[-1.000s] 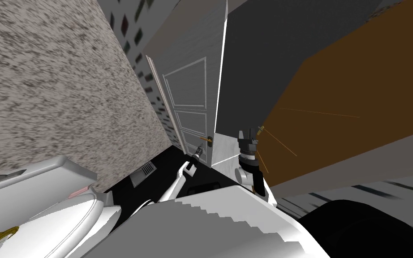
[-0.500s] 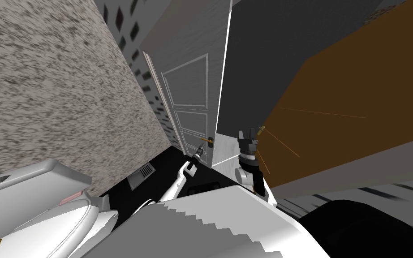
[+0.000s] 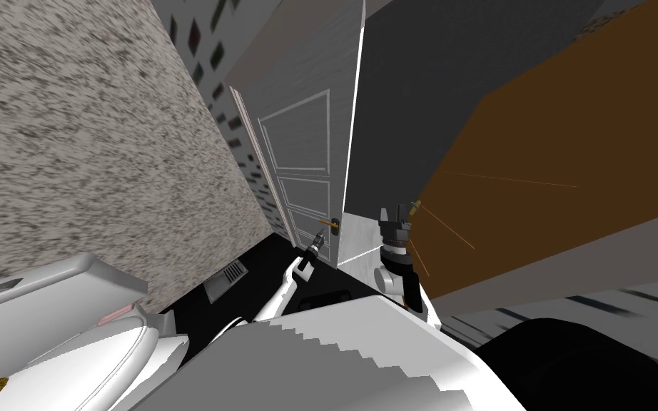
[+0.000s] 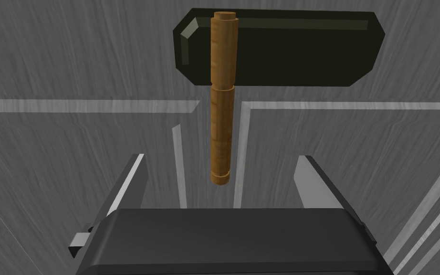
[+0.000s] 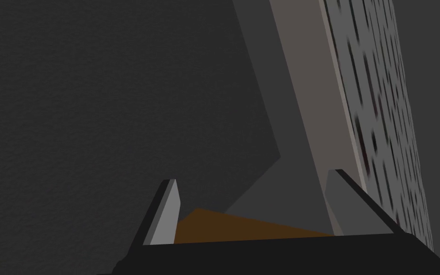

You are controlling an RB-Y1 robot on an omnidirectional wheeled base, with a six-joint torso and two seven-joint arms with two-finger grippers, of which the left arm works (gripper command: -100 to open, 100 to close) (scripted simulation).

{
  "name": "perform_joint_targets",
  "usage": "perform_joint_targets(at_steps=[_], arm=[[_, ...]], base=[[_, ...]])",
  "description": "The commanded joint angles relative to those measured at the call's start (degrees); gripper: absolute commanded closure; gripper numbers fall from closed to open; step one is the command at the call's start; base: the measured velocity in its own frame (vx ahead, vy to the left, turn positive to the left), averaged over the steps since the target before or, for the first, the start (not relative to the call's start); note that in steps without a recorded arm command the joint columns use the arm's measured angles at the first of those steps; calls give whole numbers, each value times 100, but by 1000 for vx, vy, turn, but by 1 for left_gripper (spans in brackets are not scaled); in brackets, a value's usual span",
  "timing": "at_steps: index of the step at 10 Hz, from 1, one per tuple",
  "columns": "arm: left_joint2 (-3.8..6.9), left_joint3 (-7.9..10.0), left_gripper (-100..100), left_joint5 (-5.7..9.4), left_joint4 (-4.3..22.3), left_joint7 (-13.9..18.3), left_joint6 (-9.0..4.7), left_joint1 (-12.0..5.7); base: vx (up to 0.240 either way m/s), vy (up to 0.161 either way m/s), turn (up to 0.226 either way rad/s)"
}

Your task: Push the door open

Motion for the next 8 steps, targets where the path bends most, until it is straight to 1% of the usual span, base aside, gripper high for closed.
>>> perform_joint_targets(at_steps=[1, 4, 8], arm=[[17, -89, -100, 25, -35, 102, 34, 0], [17, -89, -100, 25, -35, 102, 34, 0], [17, -89, -100, 25, -35, 102, 34, 0]], base=[[25, 19, -47], [47, 38, -20], [-3, -2, 1]])
